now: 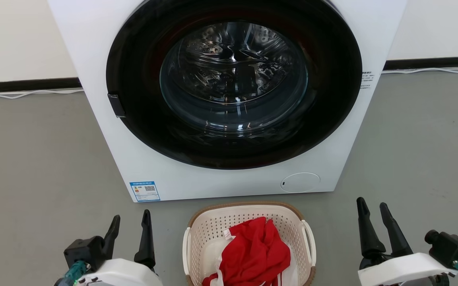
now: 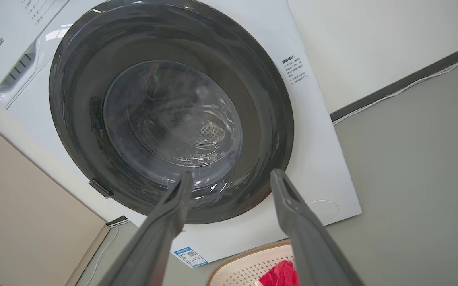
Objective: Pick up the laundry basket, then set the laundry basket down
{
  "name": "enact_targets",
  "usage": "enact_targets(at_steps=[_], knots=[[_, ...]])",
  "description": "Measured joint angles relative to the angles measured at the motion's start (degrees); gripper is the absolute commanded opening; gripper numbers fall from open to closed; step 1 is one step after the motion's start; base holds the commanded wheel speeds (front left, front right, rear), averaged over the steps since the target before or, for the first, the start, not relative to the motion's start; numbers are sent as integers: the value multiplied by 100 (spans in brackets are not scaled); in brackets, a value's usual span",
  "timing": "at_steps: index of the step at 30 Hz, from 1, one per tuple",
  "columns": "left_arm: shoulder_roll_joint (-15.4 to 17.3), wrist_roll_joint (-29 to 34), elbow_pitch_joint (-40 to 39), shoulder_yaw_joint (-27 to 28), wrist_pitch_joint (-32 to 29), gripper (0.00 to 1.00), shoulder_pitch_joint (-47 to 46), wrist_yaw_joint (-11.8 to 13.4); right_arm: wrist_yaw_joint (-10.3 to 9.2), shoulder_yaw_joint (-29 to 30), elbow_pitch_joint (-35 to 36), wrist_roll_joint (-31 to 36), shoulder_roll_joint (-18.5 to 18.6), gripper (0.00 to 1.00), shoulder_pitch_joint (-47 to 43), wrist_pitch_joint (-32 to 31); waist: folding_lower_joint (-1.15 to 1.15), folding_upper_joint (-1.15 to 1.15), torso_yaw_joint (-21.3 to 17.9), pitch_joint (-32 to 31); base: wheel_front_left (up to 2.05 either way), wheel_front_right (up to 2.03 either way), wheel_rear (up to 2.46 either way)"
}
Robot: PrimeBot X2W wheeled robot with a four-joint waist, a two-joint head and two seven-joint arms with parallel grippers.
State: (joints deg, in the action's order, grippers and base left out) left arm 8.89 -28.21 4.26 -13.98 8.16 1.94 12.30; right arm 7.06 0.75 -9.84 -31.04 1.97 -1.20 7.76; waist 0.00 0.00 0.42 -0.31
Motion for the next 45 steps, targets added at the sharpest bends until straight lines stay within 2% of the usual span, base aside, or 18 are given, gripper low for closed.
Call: enact_targets(at_steps=[23, 39, 45], knots=[[81, 1277, -267, -301, 355, 100, 132, 332, 1, -111, 153, 1506, 16, 100, -32, 354, 0, 0, 27, -11, 0, 0, 0], [53, 2293, -382, -371, 608, 100, 275, 433, 2, -236, 172, 2568, 35, 100, -115, 642, 0, 0, 26, -16, 0, 0, 0], [-1, 2324, -386, -297, 632, 100, 307, 403, 2, -237, 171, 2641, 36, 100, -115, 647, 0, 0, 26, -5, 0, 0, 0]])
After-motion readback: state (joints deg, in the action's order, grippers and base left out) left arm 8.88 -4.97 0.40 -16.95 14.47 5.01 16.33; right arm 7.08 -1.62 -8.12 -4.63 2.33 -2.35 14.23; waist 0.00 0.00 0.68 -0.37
